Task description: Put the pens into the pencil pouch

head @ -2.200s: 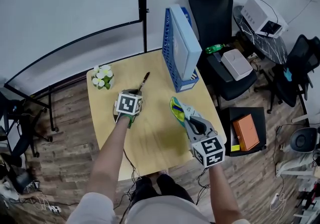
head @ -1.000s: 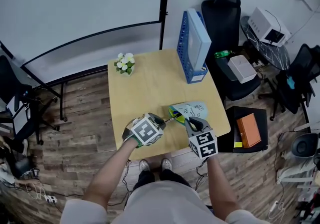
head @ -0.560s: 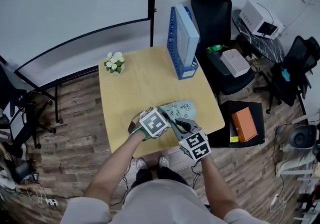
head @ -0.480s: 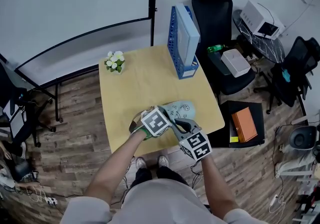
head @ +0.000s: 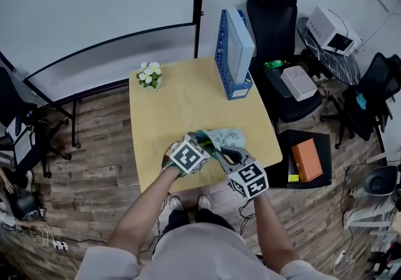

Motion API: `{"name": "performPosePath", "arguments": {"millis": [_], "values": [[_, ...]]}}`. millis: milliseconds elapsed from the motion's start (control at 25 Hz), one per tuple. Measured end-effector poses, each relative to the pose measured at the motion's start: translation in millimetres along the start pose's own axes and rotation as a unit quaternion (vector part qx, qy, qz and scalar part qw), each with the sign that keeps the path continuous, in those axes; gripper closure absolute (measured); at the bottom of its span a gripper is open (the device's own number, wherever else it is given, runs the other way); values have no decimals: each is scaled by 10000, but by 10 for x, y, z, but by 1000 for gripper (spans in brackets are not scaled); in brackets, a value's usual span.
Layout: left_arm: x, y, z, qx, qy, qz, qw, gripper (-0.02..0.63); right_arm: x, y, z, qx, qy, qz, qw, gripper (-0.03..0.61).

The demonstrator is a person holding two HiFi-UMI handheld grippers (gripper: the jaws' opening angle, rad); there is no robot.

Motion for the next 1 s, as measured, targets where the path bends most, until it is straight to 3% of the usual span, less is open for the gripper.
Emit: {"name": "performPosePath", "arguments": {"millis": [40,240,360,520,600,760,1000], "values": [[-3,8,-80,-8,-100,-63,9999,464,-5,-23,6,59,-14,12,10000,545],[-18,185,-580,-454,-1011,-488,9926,462,-49,-115,99,324,-43,177,9993,543],[-73,299,-979,-911,-1784,-810,9764,466,-20,-77,204,296,76,236,9993,541],[-16,430,-1477,-1478,-2400,-1083,9533,496,42,-12,373,273,291,263,9989,537],[38,485,-1698,-1702,-2626,-1219,9419,510,66,17,451,285,399,256,9985,526],[132,531,-2039,-2127,-2844,-1117,9281,525,-8,65,526,371,426,194,9982,430],[54,622,-2459,-2737,-3289,-965,8986,583,-500,-29,405,665,-300,260,9970,400]]}}
Point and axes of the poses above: the fingertips, and each gripper's own axes: z forward along the fingers, y to its left, x out of its underside, the point moved 2 cm from there along -z, backward along the fingers, and after that the axes turned 2 degrees about z, right-handed, at the moved point
